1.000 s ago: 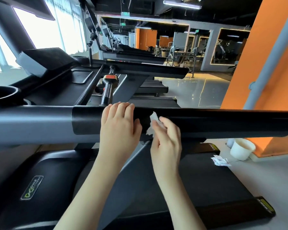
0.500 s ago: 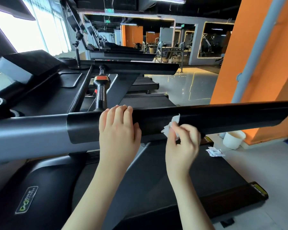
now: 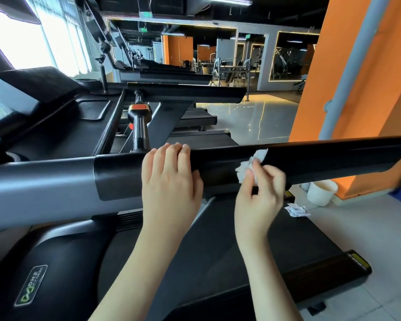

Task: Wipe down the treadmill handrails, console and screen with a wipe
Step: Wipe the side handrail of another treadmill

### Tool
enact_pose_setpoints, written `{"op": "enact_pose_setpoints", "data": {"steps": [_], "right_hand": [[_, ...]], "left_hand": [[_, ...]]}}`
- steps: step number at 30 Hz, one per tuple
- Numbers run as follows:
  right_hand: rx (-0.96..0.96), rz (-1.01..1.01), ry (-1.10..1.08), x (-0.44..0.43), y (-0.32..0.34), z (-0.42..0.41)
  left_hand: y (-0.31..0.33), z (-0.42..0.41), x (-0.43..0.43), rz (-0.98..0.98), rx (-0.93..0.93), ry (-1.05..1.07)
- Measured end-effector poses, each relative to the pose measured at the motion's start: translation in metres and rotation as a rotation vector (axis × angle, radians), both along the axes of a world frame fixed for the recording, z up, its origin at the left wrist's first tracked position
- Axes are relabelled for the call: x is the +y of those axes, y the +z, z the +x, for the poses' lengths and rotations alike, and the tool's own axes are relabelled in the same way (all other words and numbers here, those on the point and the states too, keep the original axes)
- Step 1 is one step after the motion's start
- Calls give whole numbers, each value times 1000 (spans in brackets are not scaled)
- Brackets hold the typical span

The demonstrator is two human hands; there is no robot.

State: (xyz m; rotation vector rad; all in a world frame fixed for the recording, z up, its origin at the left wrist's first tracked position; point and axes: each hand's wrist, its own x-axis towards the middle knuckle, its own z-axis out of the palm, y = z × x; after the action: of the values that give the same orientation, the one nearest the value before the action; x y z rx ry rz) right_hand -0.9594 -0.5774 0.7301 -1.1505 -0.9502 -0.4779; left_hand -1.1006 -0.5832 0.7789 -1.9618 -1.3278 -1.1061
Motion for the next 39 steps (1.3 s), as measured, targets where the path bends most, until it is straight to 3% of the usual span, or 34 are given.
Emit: {"op": "enact_pose_setpoints", "data": {"steps": [6,12,18,23,29,34,39], "right_hand": [[-128,3,63,-5,-7,-21],[-44,-88,-6,12,37,15],[-322,-179,87,15,52,18],[-134,-172,19,16,49,42],[-308,-136,207,-1,30,38],[-161,-64,138,0,17,58],[-273,-69,277,-6,-6,38]], "left_hand": [[-1,8,1,39,-28,57],[-1,16,2,72,-72,123],[4,21,2,59,-115,163],[5,25,-2,27,-140,175],[7,39,0,-5,-99,141],[5,47,1,10,-112,127],[4,47,2,14,-120,133]]}}
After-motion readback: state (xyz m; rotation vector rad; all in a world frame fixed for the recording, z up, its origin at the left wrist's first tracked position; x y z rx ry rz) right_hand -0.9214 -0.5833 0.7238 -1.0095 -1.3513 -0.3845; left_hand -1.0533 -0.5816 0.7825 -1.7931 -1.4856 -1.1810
